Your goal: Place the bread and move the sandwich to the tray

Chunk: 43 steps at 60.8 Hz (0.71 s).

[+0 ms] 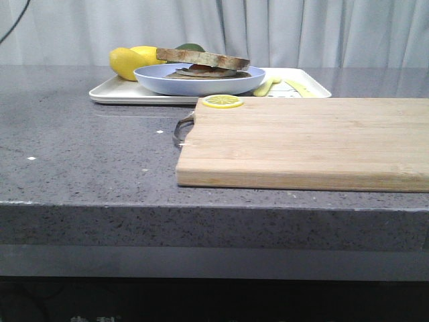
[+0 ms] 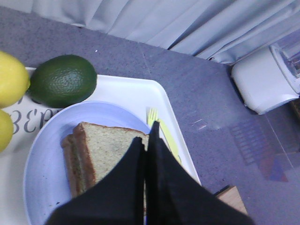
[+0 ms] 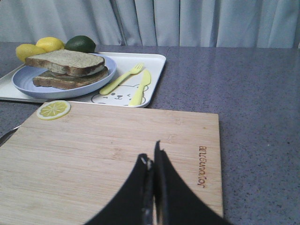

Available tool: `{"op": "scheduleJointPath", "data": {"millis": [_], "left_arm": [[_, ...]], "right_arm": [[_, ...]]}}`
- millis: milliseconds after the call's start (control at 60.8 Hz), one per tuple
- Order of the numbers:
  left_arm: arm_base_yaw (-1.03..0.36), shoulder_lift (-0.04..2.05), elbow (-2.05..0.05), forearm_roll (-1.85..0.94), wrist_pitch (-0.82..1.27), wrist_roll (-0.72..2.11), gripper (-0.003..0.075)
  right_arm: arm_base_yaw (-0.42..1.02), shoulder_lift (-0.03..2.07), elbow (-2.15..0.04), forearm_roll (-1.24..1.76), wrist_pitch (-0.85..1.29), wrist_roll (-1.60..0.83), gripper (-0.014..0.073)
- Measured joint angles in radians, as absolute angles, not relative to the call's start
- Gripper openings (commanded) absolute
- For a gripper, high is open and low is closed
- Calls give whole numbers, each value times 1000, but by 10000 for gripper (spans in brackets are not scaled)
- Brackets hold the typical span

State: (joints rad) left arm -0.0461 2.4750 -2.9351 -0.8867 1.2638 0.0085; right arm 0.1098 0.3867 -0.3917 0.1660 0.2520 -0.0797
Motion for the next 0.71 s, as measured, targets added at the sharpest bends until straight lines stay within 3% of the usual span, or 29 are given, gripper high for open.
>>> {"op": "scheduleJointPath", "data": {"millis": [543,708], "left_arm": [[-69,2272,-2936,-607,1276,-44,-20],[-74,2126,-2751,-497,1276,-45,-20]], "right_arm": [[110,387,-392,166,376,-80,-60],[110,387,-392,166,376,-80,-60]]}}
